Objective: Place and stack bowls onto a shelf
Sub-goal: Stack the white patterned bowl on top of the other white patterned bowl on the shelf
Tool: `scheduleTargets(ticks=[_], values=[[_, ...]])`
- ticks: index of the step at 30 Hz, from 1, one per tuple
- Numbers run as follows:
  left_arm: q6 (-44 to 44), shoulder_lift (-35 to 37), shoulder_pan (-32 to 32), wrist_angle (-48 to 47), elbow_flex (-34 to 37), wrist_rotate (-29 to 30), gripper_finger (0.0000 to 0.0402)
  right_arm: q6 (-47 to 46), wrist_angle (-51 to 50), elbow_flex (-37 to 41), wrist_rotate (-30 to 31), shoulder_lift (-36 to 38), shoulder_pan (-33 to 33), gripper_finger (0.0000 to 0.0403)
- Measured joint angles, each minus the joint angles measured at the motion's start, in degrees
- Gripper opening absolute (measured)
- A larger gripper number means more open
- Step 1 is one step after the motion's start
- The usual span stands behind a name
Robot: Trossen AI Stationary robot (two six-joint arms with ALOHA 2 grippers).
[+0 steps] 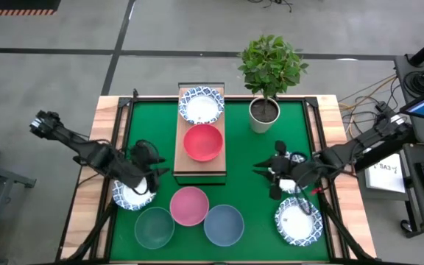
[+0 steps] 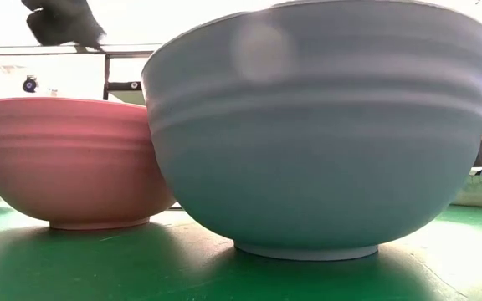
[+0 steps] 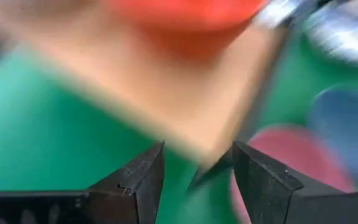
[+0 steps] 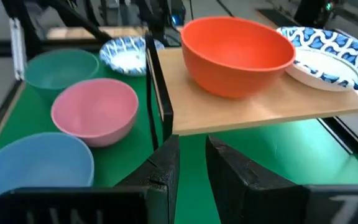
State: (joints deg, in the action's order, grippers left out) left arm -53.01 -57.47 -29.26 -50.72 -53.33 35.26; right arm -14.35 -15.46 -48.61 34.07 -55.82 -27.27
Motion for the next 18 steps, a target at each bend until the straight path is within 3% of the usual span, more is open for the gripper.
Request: scheduleTargets(ticks=[4,7,11,15,18], values=[[-14.13,-4.83,0.0,-19.24,-4.49,-7.72,0.0168,2.87,4.89,3.41,-0.01,2.23,0.0,0.0068],[-17.26,-7.42,0.0,-22.84,-4.48,-17.76,0.0168,3.74,5.55,4.06,-0.01,2.52,0.02,0.0068],[-10.62,-10.22,-2.21,-22.43,-3.3,-32.16,0.0168,3.82,5.57,4.06,-0.06,2.34,0.0,0.0068],[-2.24,-12.73,-6.63,-21.37,-3.24,-36.59,0.0168,3.98,5.58,4.06,-0.12,1.62,0.0,0.0068],[0.76,-13.99,-9.96,-21.31,-3.21,-36.8,0.0168,3.97,5.61,4.06,-0.11,0.85,0.0,0.0068]])
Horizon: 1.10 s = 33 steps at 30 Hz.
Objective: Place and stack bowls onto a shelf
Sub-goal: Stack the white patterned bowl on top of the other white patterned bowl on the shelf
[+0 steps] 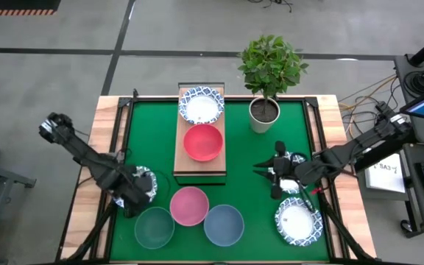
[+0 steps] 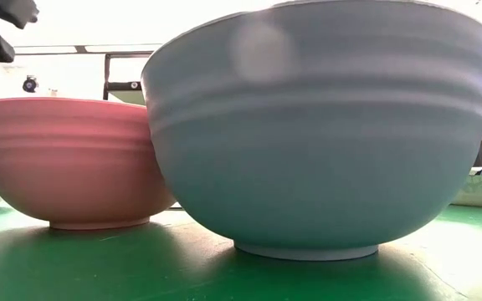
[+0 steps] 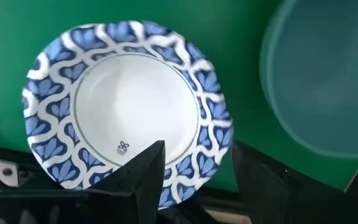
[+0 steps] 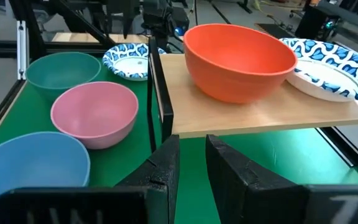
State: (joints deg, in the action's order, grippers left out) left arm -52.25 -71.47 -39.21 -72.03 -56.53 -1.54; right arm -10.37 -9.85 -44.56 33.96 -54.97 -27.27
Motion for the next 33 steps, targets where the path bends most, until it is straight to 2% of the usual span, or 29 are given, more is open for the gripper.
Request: scheduleTargets(ticks=[9,17,24,29,33], values=[[-3.44,-3.2,-5.73,5.35,2.21,-0.09,0.0165,-0.04,0.33,0.0,-0.05,-3.1,0.0,0.0068],[-5.74,-5.05,-7.31,10.82,7.55,-0.65,0.0148,-0.19,0.33,0.0,-1.09,-4.47,0.0,0.0068],[-6.65,-5.31,-7.37,12.69,8.83,-1.93,0.0141,-0.52,0.35,0.0,-1.43,-4.45,0.0,0.0068],[-10.16,-5.13,-8.59,13.77,8.83,-2.49,0.0144,-1.4,0.36,0.0,-1.43,-4.43,0.0,0.0068],[-12.01,-5.14,-10.64,13.98,9.4,-2.53,0.0162,-1.42,0.37,0.0,-1.43,-4.43,0.0,0.0068]])
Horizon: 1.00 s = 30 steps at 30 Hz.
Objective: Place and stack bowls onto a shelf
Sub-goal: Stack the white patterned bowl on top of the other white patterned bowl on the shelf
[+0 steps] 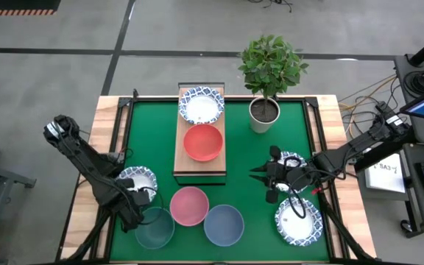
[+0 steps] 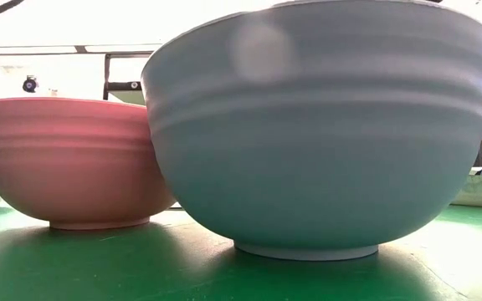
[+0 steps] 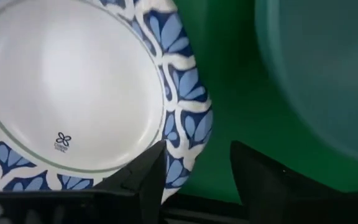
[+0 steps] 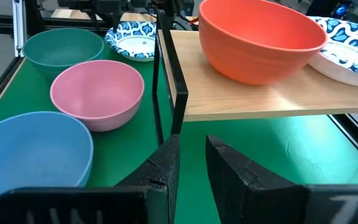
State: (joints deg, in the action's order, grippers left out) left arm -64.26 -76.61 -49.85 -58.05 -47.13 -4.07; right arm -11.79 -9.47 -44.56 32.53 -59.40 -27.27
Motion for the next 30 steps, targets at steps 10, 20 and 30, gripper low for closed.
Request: scheduleTargets(ticks=[10,20,30], values=[[-1.37,-0.01,-1.61,5.01,5.31,0.34,0.0188,-0.17,0.0,0.0,0.0,0.0,0.0,0.0068],[-0.73,-0.03,-1.61,5.85,6.94,0.48,0.009,-0.2,0.0,0.0,0.0,0.02,0.0,0.0068],[-0.49,-0.03,-1.61,-6.06,-0.25,1.08,0.0008,-0.13,0.02,0.0,0.01,0.02,0.02,0.0068]])
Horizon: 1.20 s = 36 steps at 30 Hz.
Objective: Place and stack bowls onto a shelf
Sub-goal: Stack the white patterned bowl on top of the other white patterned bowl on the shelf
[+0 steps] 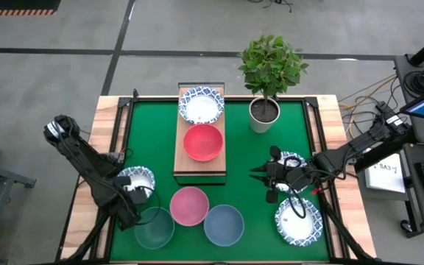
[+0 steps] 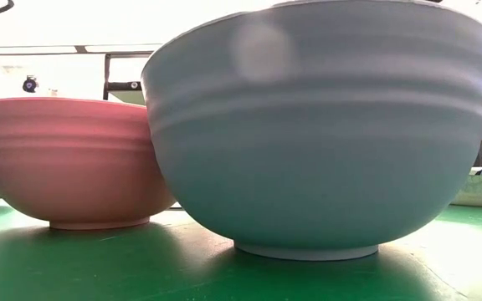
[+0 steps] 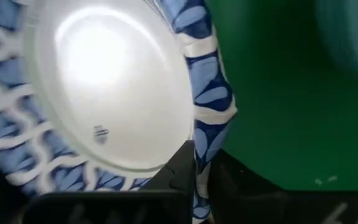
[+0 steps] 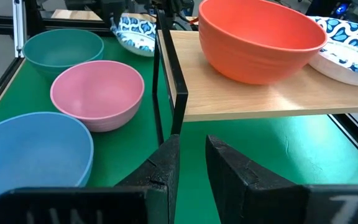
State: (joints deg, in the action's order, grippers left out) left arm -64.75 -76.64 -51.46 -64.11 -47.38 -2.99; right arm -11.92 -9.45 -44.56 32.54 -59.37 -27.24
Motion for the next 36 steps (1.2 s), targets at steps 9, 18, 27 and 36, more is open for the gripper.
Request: scheduleTargets(ticks=[9,18,27,36], values=[[0.12,0.09,0.07,-17.83,-14.27,8.41,0.0001,0.09,0.0,0.0,0.01,0.0,0.0,0.0068],[0.85,0.61,0.97,-25.9,-27.38,27.58,0.0,1.44,-0.04,0.0,0.01,0.0,0.0,0.0068],[9.54,2.97,7.21,-25.91,-32.67,40.21,0.0,2.16,-0.41,0.0,-1.67,0.02,-0.02,0.0068],[29.98,4.94,22.2,-24.15,-36.95,51.97,0.0,6.41,-0.81,0.0,-2.57,0.04,0.02,0.0068]])
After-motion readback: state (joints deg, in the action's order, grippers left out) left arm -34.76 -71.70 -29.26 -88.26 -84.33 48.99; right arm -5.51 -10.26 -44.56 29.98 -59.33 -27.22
